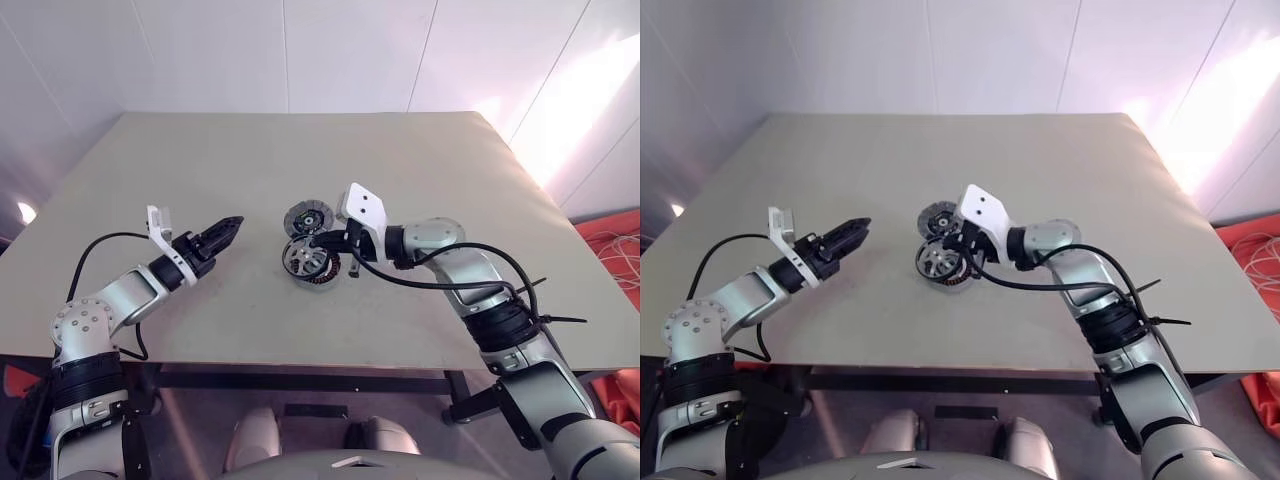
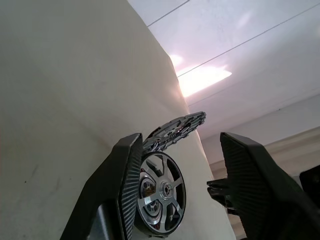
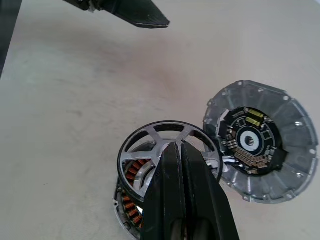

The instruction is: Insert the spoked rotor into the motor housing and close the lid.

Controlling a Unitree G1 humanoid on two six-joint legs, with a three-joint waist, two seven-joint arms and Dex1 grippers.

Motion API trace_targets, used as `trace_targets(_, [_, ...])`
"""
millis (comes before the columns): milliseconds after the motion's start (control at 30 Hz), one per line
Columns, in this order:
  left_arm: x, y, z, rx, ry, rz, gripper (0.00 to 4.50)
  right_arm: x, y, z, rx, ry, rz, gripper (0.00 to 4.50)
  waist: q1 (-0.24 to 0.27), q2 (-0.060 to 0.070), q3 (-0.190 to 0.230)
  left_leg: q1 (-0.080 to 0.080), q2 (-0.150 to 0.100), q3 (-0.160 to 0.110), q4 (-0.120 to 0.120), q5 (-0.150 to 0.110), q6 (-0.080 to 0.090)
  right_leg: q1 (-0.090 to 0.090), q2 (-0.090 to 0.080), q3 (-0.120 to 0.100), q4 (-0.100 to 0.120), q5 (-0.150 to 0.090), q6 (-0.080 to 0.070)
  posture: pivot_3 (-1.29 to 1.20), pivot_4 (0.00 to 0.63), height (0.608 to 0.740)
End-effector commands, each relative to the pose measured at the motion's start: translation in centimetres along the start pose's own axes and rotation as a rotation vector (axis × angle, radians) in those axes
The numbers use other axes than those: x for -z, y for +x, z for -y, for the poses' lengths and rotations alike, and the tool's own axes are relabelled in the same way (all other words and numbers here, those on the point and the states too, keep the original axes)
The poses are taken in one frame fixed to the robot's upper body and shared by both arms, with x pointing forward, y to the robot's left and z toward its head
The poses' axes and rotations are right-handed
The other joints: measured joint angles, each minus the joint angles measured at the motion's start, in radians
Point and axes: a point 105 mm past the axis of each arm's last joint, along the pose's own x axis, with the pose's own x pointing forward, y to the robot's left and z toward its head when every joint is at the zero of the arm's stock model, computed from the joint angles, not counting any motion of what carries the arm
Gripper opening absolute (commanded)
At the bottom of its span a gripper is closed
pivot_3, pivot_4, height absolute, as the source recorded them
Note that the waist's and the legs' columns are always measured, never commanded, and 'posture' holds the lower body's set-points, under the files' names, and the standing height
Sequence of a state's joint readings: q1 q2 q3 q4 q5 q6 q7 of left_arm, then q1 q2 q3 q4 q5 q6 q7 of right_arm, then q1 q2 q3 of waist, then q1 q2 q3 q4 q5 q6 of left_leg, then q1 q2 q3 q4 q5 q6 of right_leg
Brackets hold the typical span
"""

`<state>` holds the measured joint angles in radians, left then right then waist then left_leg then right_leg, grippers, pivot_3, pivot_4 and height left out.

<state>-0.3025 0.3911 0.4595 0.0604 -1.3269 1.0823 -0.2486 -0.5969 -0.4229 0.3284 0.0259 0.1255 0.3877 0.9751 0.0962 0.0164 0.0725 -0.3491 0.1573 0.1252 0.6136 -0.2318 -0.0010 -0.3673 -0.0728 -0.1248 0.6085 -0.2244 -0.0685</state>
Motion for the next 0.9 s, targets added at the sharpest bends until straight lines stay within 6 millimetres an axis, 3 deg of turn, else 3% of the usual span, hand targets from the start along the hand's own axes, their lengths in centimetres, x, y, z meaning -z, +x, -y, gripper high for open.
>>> trace_targets(33, [-0.8,-0.1,1.0,0.028,0.054,0.024,2.64,-1.0,0.3,-0.2,-0.008,-0.037,0.025,0.00,0.000,0.000,0.000,0.000,0.000,0.000,0.000,0.000,0.000,0.000,0.000,0.000,0.000,0.000,0.000,0.00,0.000,0.740])
trace_targets(367, [-1.1,-0.1,0.9,0.020,0.066,0.035,2.64,0.2,0.5,0.5,0.026,-0.011,-0.005,0.00,0.000,0.000,0.000,0.000,0.000,0.000,0.000,0.000,0.000,0.000,0.000,0.000,0.000,0.000,0.000,0.00,0.000,0.740])
trace_targets(600, [-1.5,-0.5,0.7,0.008,0.076,0.043,2.64,1.6,-1.5,1.8,0.077,-0.014,-0.056,0.00,0.000,0.000,0.000,0.000,0.000,0.000,0.000,0.000,0.000,0.000,0.000,0.000,0.000,0.000,0.000,0.00,0.000,0.740])
trace_targets(900, [-1.8,-0.5,0.6,0.009,0.080,0.055,2.64,1.6,-2.7,3.0,0.120,-0.026,-0.063,0.00,0.000,0.000,0.000,0.000,0.000,0.000,0.000,0.000,0.000,0.000,0.000,0.000,0.000,0.000,0.000,0.00,0.000,0.740])
